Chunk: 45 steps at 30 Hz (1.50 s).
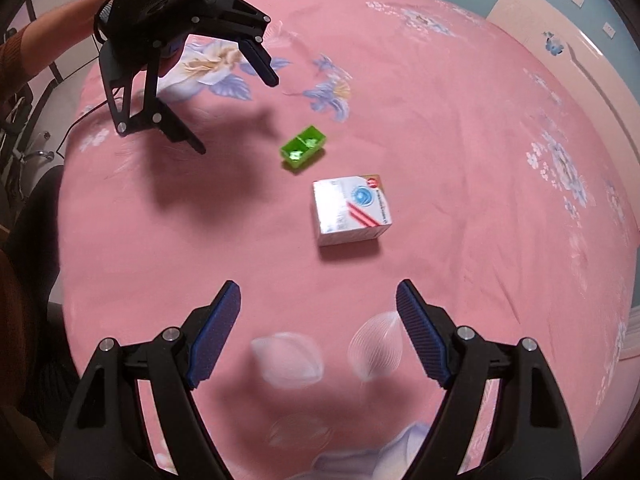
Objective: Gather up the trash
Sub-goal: 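Move both open tools back over the bed toward the remaining items, then grasp the medicine box with the right tool while the left tool grasps the green block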
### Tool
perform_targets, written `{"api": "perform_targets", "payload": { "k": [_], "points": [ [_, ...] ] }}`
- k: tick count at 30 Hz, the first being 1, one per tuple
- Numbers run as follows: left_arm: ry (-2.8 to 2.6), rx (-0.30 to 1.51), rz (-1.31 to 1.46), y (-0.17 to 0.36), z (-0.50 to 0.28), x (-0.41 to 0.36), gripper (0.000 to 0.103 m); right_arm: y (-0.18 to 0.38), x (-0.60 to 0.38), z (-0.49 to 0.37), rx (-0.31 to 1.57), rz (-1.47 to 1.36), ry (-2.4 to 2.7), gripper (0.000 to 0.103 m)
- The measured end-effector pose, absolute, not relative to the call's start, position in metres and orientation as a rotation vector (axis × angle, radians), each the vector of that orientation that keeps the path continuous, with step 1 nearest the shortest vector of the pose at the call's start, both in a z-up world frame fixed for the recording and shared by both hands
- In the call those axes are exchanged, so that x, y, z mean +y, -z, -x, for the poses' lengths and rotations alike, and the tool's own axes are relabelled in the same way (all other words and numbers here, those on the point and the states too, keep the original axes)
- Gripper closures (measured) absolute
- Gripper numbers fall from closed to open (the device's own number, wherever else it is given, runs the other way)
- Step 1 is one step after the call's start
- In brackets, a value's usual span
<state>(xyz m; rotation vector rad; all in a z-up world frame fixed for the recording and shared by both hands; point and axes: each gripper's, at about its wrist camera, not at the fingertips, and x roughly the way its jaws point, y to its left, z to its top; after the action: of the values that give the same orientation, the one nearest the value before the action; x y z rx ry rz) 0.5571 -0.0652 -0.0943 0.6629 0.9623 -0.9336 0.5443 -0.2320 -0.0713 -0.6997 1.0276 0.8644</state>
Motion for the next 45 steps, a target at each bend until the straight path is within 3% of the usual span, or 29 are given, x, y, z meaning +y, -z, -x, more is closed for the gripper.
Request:
{"api": "perform_targets", "payload": {
  "k": [20,25,28,31,45],
  "points": [
    [0.977,1.013,-0.704,0.133,-0.594,-0.093,0.014,0.121,-0.195,-0.595,1.071,0.735,-0.92,0.024],
    [0.99,1.02,-0.719,0.134,-0.592,-0.094,0.041,0.125,-0.195,-0.596,1.073,0.726,-0.924,0.028],
    [0.98,1.015,-0.729,0.134,-0.59,-0.095,0.048,0.13,-0.194,-0.594,1.066,0.74,-0.925,0.041],
    [0.974,1.015,-0.735,0.134,-0.587,-0.097,0.056,0.133,-0.194,-0.592,1.072,0.737,-0.933,0.047],
    [1.004,1.017,-0.757,0.126,-0.575,-0.096,0.056,0.128,-0.197,-0.58,1.09,0.712,-0.954,0.048]
  ]
}}
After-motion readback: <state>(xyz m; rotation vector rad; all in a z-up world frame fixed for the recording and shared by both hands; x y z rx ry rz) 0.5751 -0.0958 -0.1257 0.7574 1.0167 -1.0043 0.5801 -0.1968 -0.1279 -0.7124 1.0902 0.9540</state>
